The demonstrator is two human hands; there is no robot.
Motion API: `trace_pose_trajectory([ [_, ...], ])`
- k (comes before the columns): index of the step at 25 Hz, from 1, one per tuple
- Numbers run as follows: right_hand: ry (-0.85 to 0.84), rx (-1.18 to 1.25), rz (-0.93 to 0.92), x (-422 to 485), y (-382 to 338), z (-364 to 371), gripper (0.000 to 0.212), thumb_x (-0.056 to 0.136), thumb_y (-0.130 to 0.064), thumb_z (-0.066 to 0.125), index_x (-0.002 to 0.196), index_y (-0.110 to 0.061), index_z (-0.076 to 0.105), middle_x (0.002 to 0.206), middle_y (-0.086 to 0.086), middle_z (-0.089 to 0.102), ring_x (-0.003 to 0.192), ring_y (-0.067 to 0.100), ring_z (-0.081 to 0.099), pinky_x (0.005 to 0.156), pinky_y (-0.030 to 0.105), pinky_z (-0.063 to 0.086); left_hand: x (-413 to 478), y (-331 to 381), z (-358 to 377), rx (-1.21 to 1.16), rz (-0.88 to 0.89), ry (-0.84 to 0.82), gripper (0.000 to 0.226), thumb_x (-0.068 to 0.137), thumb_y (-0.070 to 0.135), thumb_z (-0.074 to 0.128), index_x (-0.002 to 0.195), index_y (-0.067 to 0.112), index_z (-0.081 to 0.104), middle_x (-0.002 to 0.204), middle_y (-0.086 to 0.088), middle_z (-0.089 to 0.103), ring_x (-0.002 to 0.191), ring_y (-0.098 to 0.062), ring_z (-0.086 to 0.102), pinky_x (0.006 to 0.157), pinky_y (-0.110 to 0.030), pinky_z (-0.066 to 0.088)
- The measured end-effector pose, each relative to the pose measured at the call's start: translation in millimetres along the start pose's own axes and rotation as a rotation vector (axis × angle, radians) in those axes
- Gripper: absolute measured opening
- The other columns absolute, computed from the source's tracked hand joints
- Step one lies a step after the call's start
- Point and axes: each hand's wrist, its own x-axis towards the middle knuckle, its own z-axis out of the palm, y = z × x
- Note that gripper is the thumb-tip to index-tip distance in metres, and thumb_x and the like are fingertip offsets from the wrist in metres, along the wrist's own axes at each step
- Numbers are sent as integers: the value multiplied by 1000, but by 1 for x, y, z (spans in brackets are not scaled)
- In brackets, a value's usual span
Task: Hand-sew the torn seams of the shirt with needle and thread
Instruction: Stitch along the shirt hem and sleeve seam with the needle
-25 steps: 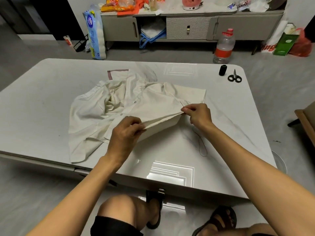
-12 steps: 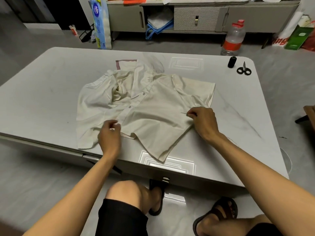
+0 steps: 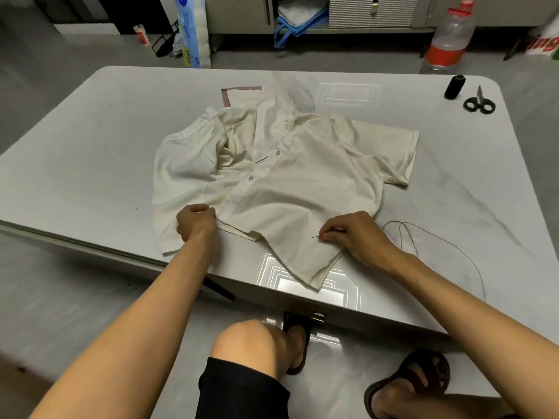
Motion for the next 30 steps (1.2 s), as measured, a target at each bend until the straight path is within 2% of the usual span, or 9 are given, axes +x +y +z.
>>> trace_pose_trajectory([
  [2, -28, -14, -1, 2, 0, 3, 5, 86, -16, 72, 84, -20, 77, 79, -18, 71, 81, -1, 65, 76, 19, 47, 11, 4, 1, -10, 104, 2, 22, 76, 7, 72, 69, 27, 69, 85, -5, 72, 84, -29, 70, 85, -40, 60],
  [4, -36, -9, 3, 5, -1, 4, 6, 86, -16, 73, 84, -19, 77, 78, -17, 71, 81, -1, 65, 75, 19, 47, 22, 18, 0, -14, 208, -11, 22, 75, 5, 72, 72, 26, 74, 78, 2, 68, 78, -21, 66, 79, -30, 58],
  [8, -33, 21, 0, 5, -6, 6, 5, 85, -14, 73, 84, -17, 77, 80, -13, 73, 81, -1, 65, 74, 16, 47, 41, 49, -1, 40, 333, -38, 29, 81, -4, 63, 84, 23, 74, 92, 1, 70, 87, -19, 67, 83, -26, 57],
  [11, -22, 78, 10, -1, -13, 7, 5, 85, -11, 73, 86, -13, 77, 77, -17, 70, 80, -5, 64, 73, 7, 42, 37, 49, -5, -2, 261, -149, 42, 85, -7, 54, 110, 23, 69, 115, -2, 62, 87, -21, 63, 80, -37, 59],
  [14, -65, 91, 51, -12, -24, 1, 6, 85, -12, 73, 86, -16, 78, 77, -12, 73, 77, -4, 64, 71, 7, 42, 2, 25, -13, 88, 264, -162, 41, 91, 11, 56, 130, 23, 50, 117, -4, 59, 92, -30, 62, 80, -41, 55],
  [18, -65, 175, 250, -34, -30, -1, 10, 88, -17, 69, 82, -15, 77, 70, 1, 74, 49, -1, 54, 54, 9, 38, -32, -6, -26, 276, 310, -236, 30, 96, 25, 56, 125, 21, 49, 104, -4, 58, 88, -25, 57, 76, -34, 45],
  [21, -55, 352, 428, -48, -40, 7, 11, 89, -19, 69, 84, -13, 77, 74, 4, 75, 57, 10, 53, 52, 14, 37, -23, -1, -20, 172, 229, -304, 26, 93, 26, 60, 119, 21, 58, 104, -3, 62, 79, -19, 59, 69, -30, 48],
  [25, -14, 609, 547, -50, -58, 21, 15, 92, -9, 65, 99, 1, 73, 74, 4, 70, 36, 0, 44, 40, 7, 29, -15, 5, -12, 1, 82, -308, 24, 95, 17, 62, 118, 12, 68, 84, 2, 60, 62, -9, 48, 49, -17, 37],
  [30, -39, 572, 607, -45, -53, 30, 12, 90, -16, 70, 94, -9, 77, 44, -7, 52, 39, 4, 32, 44, 12, 30, -14, 1, -16, -134, 82, -282, 25, 93, 12, 65, 116, 7, 71, 100, -2, 68, 83, -14, 61, 70, -19, 52],
])
